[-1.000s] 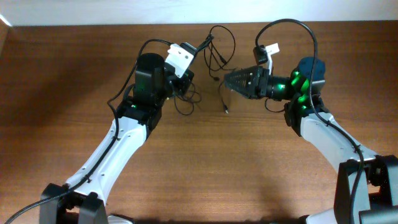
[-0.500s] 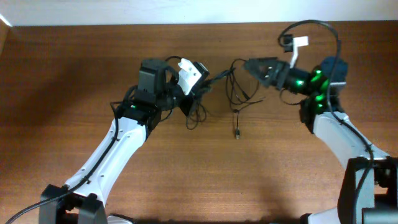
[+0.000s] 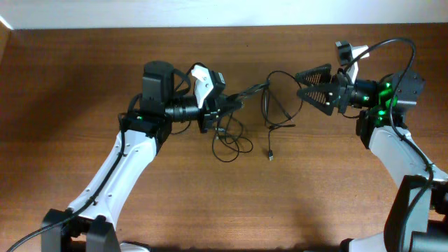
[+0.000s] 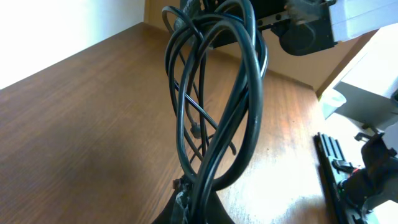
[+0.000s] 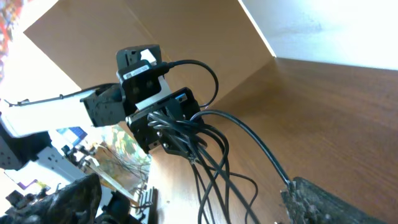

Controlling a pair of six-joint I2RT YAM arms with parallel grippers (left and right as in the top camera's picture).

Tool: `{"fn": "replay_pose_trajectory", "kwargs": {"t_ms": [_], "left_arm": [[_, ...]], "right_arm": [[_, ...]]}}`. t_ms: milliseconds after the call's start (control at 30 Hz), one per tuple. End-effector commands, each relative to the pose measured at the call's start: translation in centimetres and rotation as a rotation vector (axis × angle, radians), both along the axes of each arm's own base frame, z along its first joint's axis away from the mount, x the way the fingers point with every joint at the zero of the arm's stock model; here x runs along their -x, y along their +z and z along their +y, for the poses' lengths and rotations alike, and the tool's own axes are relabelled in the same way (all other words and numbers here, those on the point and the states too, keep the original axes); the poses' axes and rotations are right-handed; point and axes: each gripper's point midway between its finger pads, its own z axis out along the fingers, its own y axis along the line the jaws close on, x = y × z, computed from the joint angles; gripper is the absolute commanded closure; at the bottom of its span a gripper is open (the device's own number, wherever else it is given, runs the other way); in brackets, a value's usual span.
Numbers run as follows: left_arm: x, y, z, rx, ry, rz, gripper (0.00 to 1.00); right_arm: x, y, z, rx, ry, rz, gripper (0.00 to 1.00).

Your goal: Untangle cables

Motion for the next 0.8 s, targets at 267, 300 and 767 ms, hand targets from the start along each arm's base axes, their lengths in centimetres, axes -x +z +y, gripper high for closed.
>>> {"fn": "replay_pose_trajectory", "kwargs": {"t_ms": [267, 300, 767], "left_arm": [[1.8, 2.2, -0.4, 0.066, -0.097, -0.026, 1.00], [2.1, 2.3, -0.4, 0.075, -0.112, -0.024, 1.00], [3.8, 1.3, -0.3, 0.070, -0.170, 0.027, 1.00]], "right_arm": [[0.6, 0.6, 1.5, 0.006, 0.050, -0.020, 0.12], [0.5, 0.6, 1.5, 0.008, 0.046, -0.039, 0.11], [-0.9, 1.0, 1.2, 0.017, -0.043, -0.195, 0.10]]}}
